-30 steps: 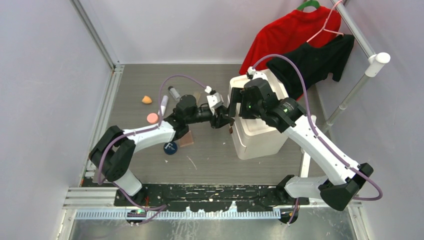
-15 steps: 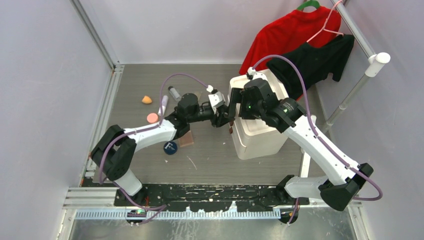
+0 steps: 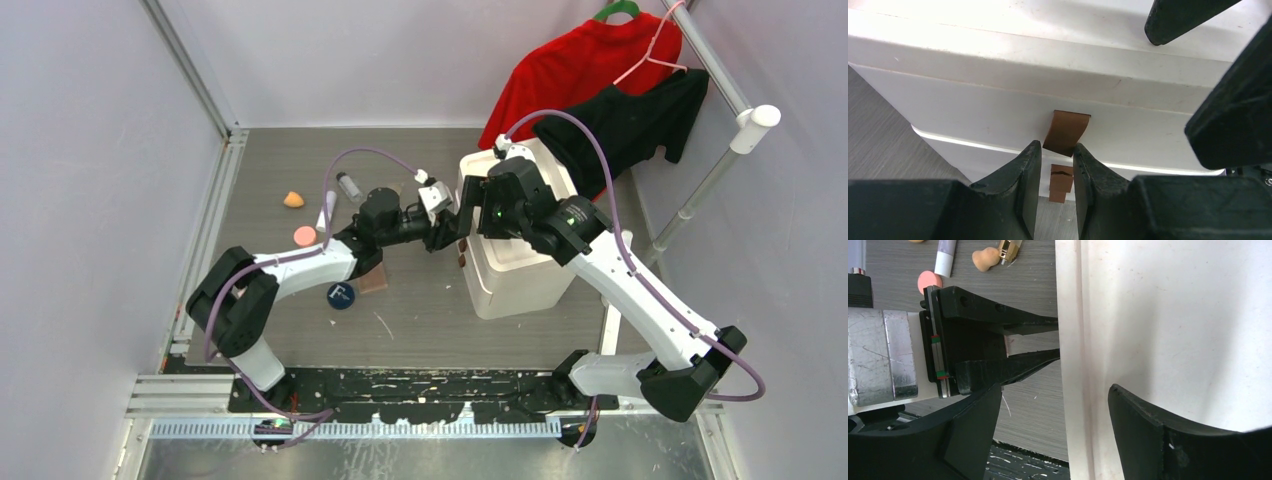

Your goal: Organize the makeup

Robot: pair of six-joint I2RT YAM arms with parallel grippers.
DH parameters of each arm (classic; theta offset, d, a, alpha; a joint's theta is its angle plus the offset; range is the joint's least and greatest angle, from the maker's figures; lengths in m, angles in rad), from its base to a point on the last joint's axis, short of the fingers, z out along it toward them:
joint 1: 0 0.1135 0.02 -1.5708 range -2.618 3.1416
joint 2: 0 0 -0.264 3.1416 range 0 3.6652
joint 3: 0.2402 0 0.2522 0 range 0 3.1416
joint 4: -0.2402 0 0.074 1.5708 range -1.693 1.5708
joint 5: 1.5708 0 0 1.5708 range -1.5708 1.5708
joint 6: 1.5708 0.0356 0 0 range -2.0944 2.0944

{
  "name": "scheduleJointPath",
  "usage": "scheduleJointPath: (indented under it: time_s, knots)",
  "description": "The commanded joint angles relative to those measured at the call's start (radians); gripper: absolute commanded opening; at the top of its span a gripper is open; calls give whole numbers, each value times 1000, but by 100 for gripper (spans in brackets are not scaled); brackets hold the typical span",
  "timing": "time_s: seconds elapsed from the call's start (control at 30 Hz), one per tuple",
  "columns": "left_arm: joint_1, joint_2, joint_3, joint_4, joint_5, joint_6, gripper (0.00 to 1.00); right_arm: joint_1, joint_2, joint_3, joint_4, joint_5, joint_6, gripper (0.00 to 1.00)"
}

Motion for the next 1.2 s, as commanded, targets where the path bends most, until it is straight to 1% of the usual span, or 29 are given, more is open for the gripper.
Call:
scheduleJointPath:
  time_s: [0.0,0.03,0.07,0.13,0.2,0.23,0.33,0.47,0.53,0.63,0.73,0.83,0.9,1.0,1.17]
  knots:
    - [2,-7,44,58,-22,-11,30,-4,-28,3,11,24,4,81]
    - [0,-9,42,60,-18,-11,30,-4,-28,2,10,23,8,80]
    - [1,-9,39,64,-12,-12,27,-4,-28,1,12,22,10,76]
    - [0,-9,42,66,-4,-16,17,-5,-30,-2,12,22,13,73]
    - [1,-6,44,65,14,-23,2,-4,-31,-5,12,26,13,72]
    - [1,-9,43,63,24,-24,0,-5,-31,-5,11,28,15,72]
    - [0,-23,29,65,25,-24,0,-5,-33,-9,8,28,15,72]
    - [1,-76,-5,52,-17,-17,0,-4,-33,-15,2,31,14,73]
    - [6,-118,-29,21,-41,-34,0,-4,-34,-15,-1,32,13,73]
    - [7,-186,-51,-64,-83,-5,0,-5,-38,-22,0,40,8,74]
    - [10,-269,-113,-61,-167,11,0,-5,-32,-27,-4,60,6,74]
    - [23,-342,-168,-92,-220,25,0,-9,-33,-30,-10,86,3,75]
    - [37,-373,-207,-104,-244,27,0,-16,-29,-35,-9,88,-4,75]
    - [57,-460,-254,-135,-275,31,0,-25,-19,-35,-25,131,-6,75]
    - [91,-567,-312,-193,-335,29,0,-29,-19,-51,-11,121,-2,75]
